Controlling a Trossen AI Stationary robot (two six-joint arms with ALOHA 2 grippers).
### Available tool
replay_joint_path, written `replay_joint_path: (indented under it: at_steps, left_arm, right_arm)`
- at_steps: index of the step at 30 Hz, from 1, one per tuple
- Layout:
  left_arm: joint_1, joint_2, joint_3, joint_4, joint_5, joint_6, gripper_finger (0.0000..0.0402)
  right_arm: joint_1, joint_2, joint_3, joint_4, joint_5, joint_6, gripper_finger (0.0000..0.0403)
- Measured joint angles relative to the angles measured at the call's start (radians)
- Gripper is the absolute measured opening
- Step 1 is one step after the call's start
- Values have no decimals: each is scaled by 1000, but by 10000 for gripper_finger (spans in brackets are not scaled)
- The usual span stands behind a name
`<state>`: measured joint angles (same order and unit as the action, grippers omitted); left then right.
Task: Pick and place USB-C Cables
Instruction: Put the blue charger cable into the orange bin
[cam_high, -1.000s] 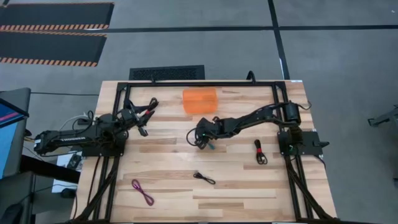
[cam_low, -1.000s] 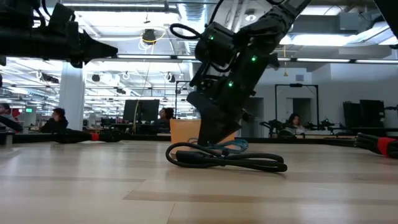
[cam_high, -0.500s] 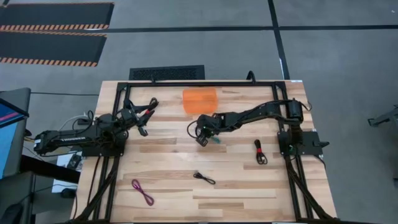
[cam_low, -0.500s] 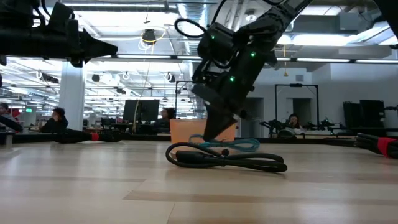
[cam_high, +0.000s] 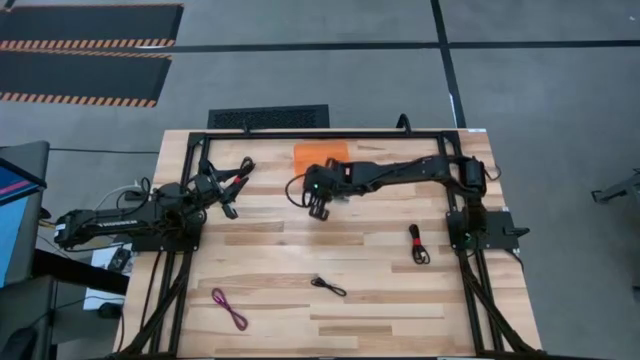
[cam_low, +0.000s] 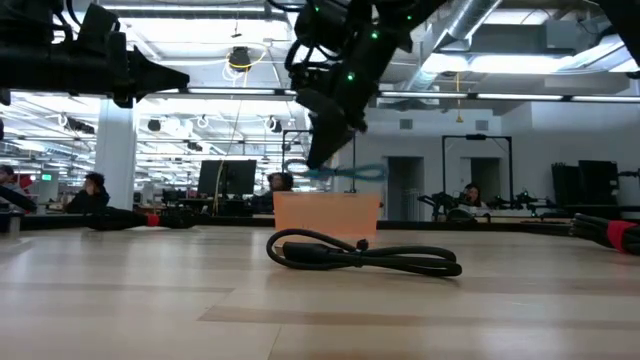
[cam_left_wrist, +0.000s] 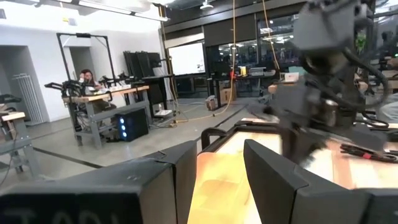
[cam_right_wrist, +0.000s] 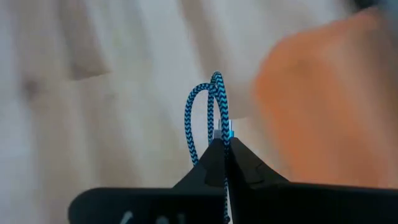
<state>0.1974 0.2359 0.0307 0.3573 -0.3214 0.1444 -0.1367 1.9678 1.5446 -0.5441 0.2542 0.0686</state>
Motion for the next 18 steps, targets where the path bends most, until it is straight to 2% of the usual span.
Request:
replay_joint_path:
  at_steps: [4,9,18]
  left_arm:
    - [0,0,0,0,0,0,125]
    - [0,0,0,0,0,0,125]
    - [0,0,0,-1,0,1,125]
  right_arm:
    - [-24,0,25,37,68,-194,6]
    - [-55,0,25,130,84,-419,7]
    - [-143,0,11,199,59,-542,6]
